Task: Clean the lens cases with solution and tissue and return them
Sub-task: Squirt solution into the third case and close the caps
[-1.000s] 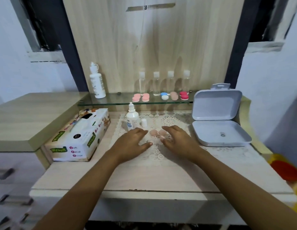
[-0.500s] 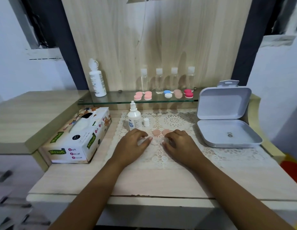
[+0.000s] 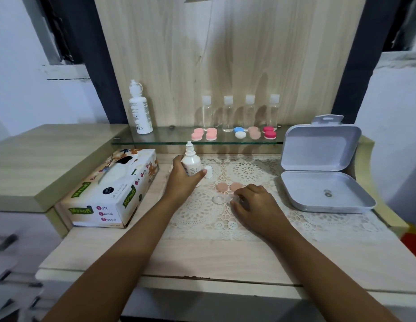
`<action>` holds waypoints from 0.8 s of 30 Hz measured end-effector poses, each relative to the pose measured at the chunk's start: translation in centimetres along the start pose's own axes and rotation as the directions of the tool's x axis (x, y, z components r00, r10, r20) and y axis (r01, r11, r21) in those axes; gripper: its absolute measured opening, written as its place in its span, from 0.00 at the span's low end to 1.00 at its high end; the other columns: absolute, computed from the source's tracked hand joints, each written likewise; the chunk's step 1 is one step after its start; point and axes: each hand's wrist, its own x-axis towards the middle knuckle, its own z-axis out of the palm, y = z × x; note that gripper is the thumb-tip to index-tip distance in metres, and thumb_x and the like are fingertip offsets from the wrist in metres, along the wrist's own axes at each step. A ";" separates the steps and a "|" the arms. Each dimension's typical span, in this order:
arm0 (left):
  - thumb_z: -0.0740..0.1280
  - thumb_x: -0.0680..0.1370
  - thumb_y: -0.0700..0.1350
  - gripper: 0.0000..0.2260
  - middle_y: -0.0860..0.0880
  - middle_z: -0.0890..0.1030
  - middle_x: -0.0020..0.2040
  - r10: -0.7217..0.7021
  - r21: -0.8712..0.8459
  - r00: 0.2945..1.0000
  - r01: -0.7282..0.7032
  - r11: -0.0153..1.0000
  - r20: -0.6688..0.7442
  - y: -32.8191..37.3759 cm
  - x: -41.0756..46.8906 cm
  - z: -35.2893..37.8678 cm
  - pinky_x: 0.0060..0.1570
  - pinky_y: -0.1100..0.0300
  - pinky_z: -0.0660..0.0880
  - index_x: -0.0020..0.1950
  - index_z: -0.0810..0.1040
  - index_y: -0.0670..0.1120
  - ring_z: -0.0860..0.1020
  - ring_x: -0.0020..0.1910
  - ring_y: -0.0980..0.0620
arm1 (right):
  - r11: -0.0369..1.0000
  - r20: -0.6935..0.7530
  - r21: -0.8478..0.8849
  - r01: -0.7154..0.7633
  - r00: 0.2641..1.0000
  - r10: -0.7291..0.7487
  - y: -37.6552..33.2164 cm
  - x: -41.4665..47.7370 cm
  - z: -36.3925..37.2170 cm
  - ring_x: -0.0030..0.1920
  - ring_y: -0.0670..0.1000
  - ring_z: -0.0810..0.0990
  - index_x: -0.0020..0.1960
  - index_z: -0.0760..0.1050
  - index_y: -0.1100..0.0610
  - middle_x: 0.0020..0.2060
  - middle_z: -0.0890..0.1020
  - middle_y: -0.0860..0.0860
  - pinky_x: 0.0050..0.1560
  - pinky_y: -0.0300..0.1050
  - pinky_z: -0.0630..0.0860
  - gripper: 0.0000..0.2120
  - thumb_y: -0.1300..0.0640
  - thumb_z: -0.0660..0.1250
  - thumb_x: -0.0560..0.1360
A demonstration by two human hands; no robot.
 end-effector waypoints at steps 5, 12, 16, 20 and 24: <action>0.71 0.74 0.46 0.23 0.51 0.75 0.56 0.073 0.097 0.997 -0.070 0.993 -0.025 -0.3 0.1 -0.3 0.48 0.60 0.69 0.66 0.67 0.45 0.74 0.52 0.52 | 1.000 -0.012 0.007 0.008 1.000 -0.008 0.2 0.0 0.2 0.44 0.53 0.73 0.47 0.78 0.57 0.42 0.79 0.51 0.44 0.48 0.72 0.13 0.49 0.61 0.72; 0.70 0.74 0.47 0.21 0.53 0.73 0.57 0.367 0.459 0.911 -0.413 0.787 0.190 0.0 -1.2 -2.9 0.48 0.62 0.65 0.66 0.69 0.48 0.70 0.54 0.55 | 1.000 -0.011 0.012 0.009 1.000 -0.009 0.4 -0.1 0.2 0.46 0.53 0.73 0.48 0.77 0.57 0.42 0.79 0.51 0.46 0.47 0.71 0.10 0.52 0.64 0.74; 0.70 0.74 0.51 0.25 0.47 0.75 0.61 0.439 0.620 0.831 -0.550 0.559 0.341 -0.3 -1.3 -4.1 0.53 0.55 0.70 0.67 0.69 0.45 0.72 0.56 0.48 | 1.000 -0.015 0.030 -0.008 1.000 0.009 0.3 0.0 0.2 0.46 0.54 0.73 0.49 0.78 0.57 0.43 0.79 0.51 0.47 0.49 0.72 0.09 0.53 0.64 0.74; 0.71 0.73 0.49 0.23 0.45 0.77 0.60 0.511 0.670 0.755 -0.630 0.392 0.411 -0.3 -1.9 -4.5 0.55 0.53 0.69 0.66 0.72 0.44 0.73 0.56 0.45 | 0.999 -0.014 0.032 -0.009 1.000 0.009 0.2 0.0 0.3 0.45 0.54 0.73 0.48 0.78 0.57 0.43 0.79 0.52 0.47 0.49 0.72 0.08 0.54 0.64 0.74; 0.75 0.69 0.44 0.24 0.43 0.79 0.56 0.540 0.693 0.689 -0.678 0.245 0.483 -0.6 -2.0 -4.4 0.52 0.51 0.73 0.63 0.75 0.42 0.77 0.54 0.43 | 1.000 -0.004 0.023 -0.012 1.000 0.012 0.2 0.0 0.2 0.45 0.55 0.73 0.48 0.78 0.57 0.42 0.78 0.52 0.47 0.49 0.72 0.09 0.53 0.63 0.74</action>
